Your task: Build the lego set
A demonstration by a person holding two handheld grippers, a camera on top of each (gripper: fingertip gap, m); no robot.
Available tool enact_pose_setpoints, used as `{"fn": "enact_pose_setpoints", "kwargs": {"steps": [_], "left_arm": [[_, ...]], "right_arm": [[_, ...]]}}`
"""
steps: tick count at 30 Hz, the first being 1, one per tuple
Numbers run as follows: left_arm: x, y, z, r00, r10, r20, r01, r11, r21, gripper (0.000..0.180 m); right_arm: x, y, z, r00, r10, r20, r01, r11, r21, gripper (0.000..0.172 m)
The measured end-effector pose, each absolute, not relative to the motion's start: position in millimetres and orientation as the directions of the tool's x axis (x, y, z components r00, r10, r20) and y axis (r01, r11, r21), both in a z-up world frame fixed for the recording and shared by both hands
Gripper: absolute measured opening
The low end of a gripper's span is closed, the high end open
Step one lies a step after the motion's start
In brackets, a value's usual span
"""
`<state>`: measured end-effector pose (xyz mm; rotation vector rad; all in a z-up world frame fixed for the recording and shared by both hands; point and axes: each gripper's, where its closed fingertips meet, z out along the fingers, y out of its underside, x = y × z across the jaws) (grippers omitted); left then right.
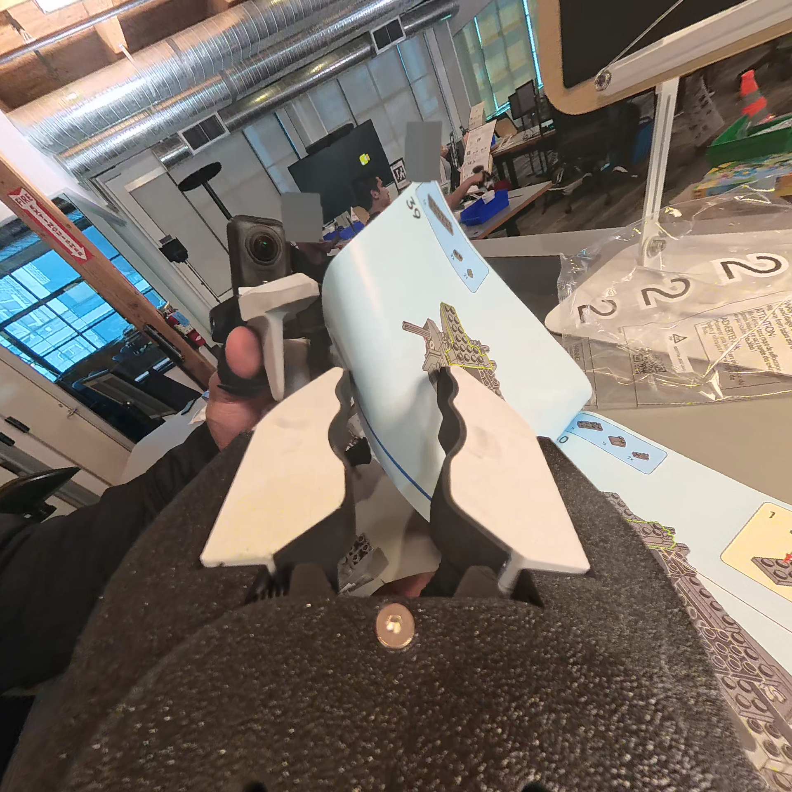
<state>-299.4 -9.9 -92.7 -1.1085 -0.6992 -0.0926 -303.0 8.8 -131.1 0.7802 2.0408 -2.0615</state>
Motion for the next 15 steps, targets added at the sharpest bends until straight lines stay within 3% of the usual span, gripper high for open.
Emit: {"fn": "enact_pose_setpoints", "kwargs": {"steps": [15], "left_arm": [[-296.5, -7.0, -97.5, 0.784, 0.258, 0.565, 0.433, 0.424, -0.795, 0.013]], "right_arm": [[-300.7, 6.6, -134.7, -0.859, 0.252, -0.446, 0.449, -0.051, -0.892, 0.039]]}}
